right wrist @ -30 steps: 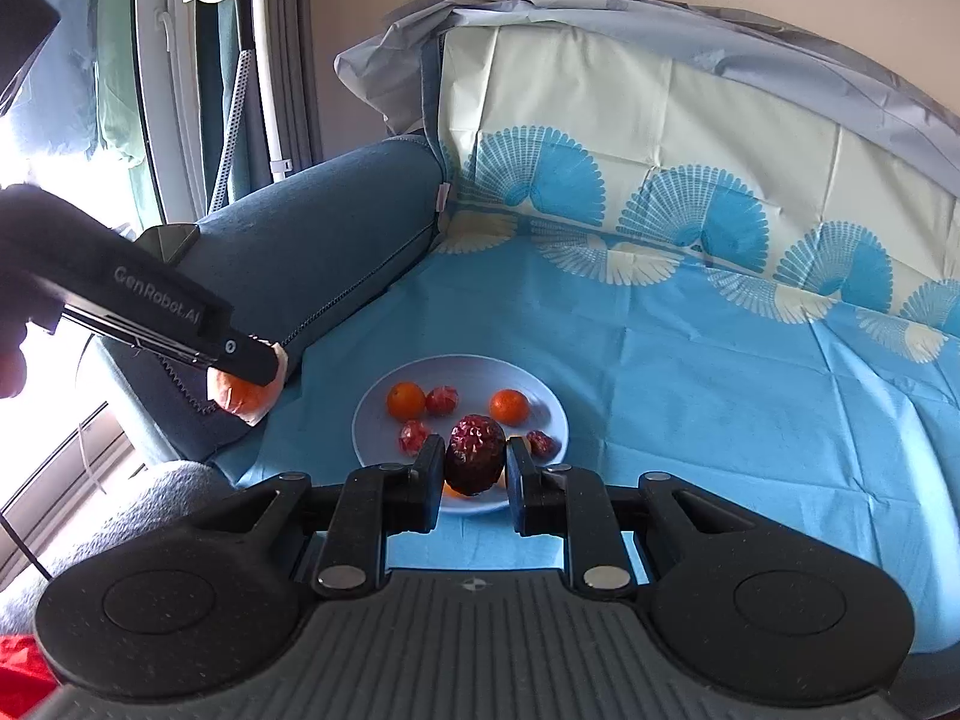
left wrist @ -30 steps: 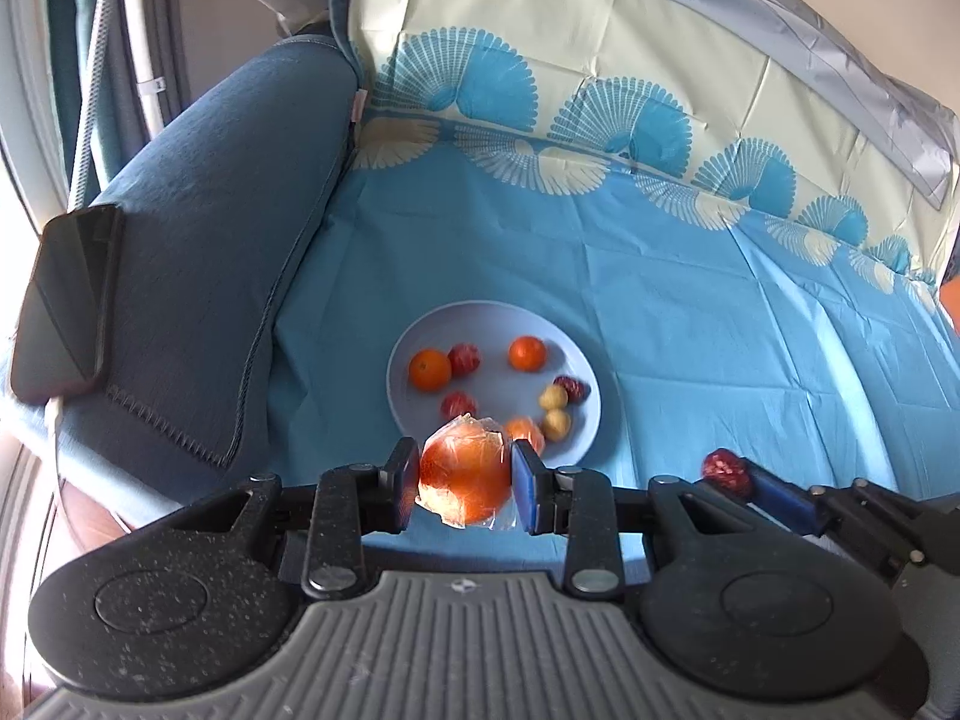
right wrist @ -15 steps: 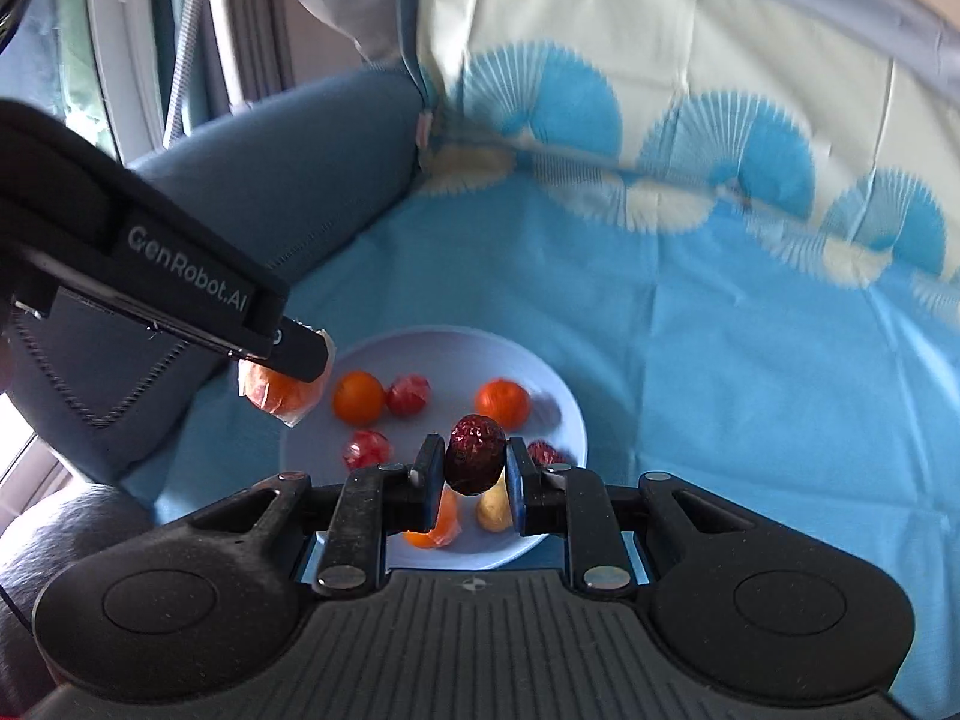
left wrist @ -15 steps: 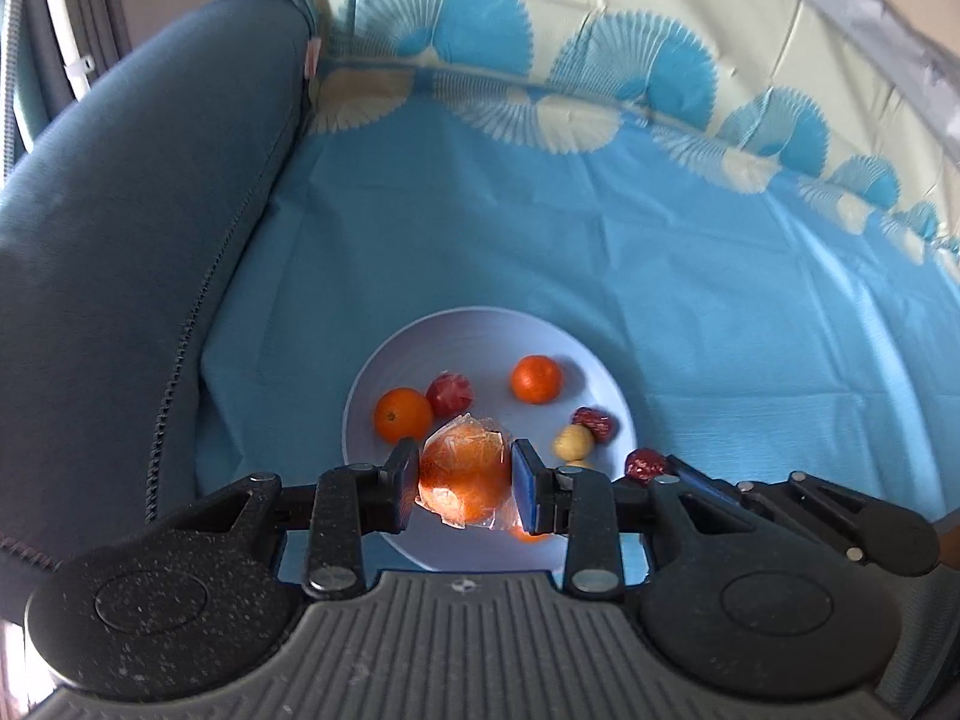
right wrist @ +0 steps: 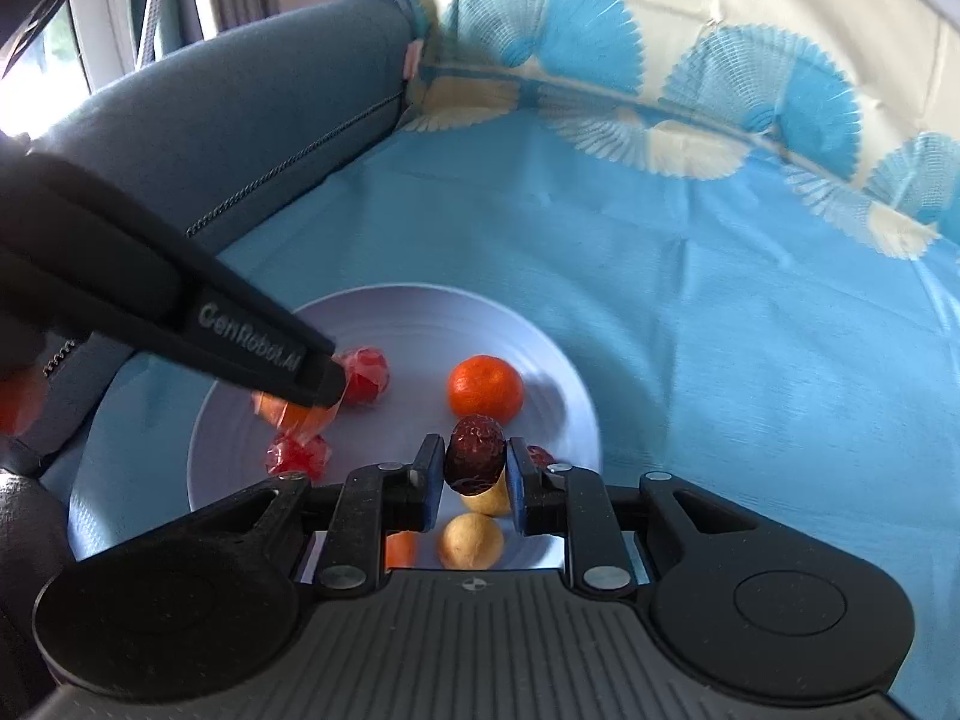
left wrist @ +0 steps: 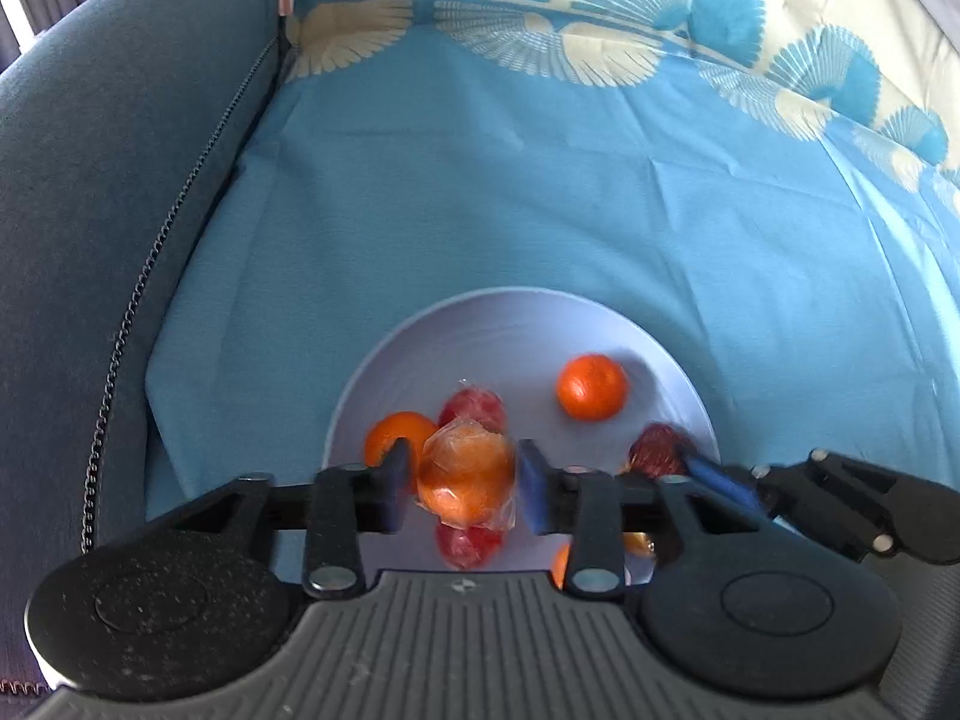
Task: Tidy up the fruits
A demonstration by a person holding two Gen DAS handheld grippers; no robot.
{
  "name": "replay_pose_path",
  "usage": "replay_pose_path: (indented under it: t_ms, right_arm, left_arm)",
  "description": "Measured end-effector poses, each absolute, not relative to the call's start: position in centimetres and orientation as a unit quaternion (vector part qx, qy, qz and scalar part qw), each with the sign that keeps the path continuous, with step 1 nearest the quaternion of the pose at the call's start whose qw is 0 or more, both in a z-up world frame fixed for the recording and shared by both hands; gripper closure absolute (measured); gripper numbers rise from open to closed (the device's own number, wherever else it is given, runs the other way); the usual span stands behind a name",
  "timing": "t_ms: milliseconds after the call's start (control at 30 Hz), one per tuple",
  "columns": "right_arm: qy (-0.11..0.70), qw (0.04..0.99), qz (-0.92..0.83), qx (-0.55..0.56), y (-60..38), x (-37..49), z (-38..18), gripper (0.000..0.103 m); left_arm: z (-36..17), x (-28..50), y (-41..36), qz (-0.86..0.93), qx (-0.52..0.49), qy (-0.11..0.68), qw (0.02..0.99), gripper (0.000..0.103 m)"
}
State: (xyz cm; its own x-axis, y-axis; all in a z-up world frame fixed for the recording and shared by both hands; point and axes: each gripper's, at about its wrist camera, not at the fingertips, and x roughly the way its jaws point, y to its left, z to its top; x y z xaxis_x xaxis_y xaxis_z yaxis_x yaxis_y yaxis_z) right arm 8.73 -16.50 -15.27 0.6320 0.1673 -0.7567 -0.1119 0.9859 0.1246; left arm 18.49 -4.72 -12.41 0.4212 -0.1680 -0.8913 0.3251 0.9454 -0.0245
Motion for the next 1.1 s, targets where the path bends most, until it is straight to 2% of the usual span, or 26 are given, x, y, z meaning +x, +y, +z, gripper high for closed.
replay_pose_path:
  t_ms: [67, 133, 200, 633, 1100]
  right_arm:
    - [0.427, 0.901, 0.070, 0.036, -16.7, 9.3, -15.2, 0.065]
    - [0.425, 0.903, 0.053, 0.038, -16.9, 9.2, -14.6, 0.017]
    - [0.413, 0.909, 0.026, 0.036, -16.9, 8.2, -13.5, 0.007]
    - [0.369, 0.927, -0.021, 0.072, -17.4, -4.3, -6.1, 0.001]
    - [0.342, 0.939, -0.022, 0.039, -16.4, -10.4, -2.6, 0.001]
  left_arm:
    - [-11.6, 18.4, -4.3, -0.146, 0.073, 0.497, 0.852, 0.001]
    - [-10.4, 17.8, -3.7, -0.142, 0.072, 0.475, 0.865, 0.000]
    - [-9.4, 17.0, -3.2, -0.139, 0.075, 0.478, 0.864, 0.000]
    - [-3.3, 5.7, 1.5, -0.104, 0.074, 0.454, 0.882, 0.000]
    - [-1.3, -1.9, 1.7, -0.081, 0.099, 0.439, 0.889, 0.000]
